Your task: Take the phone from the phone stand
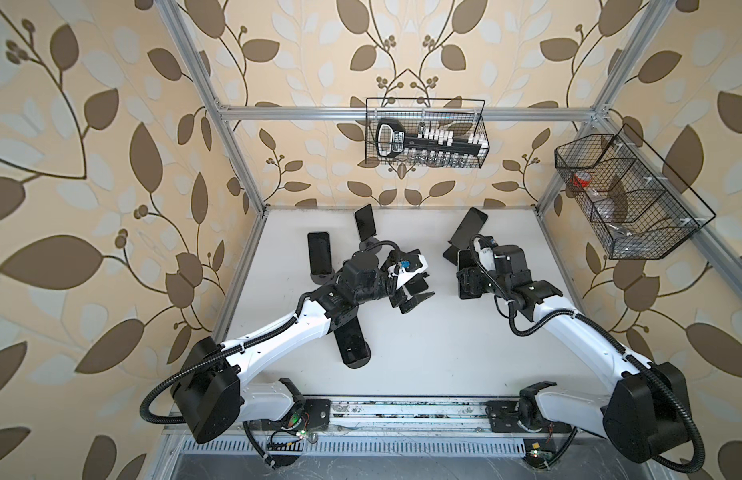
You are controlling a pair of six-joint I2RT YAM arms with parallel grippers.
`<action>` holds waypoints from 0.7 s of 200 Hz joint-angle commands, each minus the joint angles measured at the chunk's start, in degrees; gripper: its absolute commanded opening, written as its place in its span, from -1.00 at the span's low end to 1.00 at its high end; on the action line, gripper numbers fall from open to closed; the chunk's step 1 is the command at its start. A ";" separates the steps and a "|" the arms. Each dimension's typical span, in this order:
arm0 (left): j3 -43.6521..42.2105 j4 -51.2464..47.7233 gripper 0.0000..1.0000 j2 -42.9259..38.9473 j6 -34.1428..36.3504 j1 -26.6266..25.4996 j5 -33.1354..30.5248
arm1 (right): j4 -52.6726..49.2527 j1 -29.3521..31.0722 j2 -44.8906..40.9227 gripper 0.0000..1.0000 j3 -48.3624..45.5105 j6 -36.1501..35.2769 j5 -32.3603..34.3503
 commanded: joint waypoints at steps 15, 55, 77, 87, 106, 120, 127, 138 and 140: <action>-2.34 1.84 0.98 -3.14 8.34 -4.77 -8.53 | 0.44 -0.38 2.32 0.32 2.07 -0.39 -0.95; -2.67 2.64 0.98 -1.43 6.60 -7.66 -10.17 | -1.74 -0.39 6.43 0.31 4.98 0.14 -0.62; -2.79 3.80 0.98 -0.06 5.00 -7.69 -12.16 | -2.12 -0.37 7.32 0.32 5.41 1.03 -0.19; -2.96 4.19 0.98 0.68 4.75 -7.70 -12.56 | -1.87 -0.38 7.48 0.31 5.12 1.46 -0.37; -3.44 5.47 0.98 2.48 3.77 -7.71 -13.23 | -1.71 -0.31 8.36 0.31 4.88 2.31 -0.85; -3.13 5.41 0.98 3.42 3.21 -7.76 -13.77 | -1.23 -0.37 9.63 0.31 4.82 3.07 -1.84; -2.98 5.46 0.98 3.47 2.81 -7.80 -14.18 | -0.98 -0.37 10.51 0.31 4.94 3.25 -2.66; -2.88 5.53 0.98 3.38 2.36 -7.80 -14.74 | -1.35 -0.29 12.21 0.30 5.74 3.39 -3.18; -2.91 5.50 0.98 3.37 2.30 -7.80 -14.81 | -1.30 -0.28 12.47 0.30 5.93 3.39 -3.22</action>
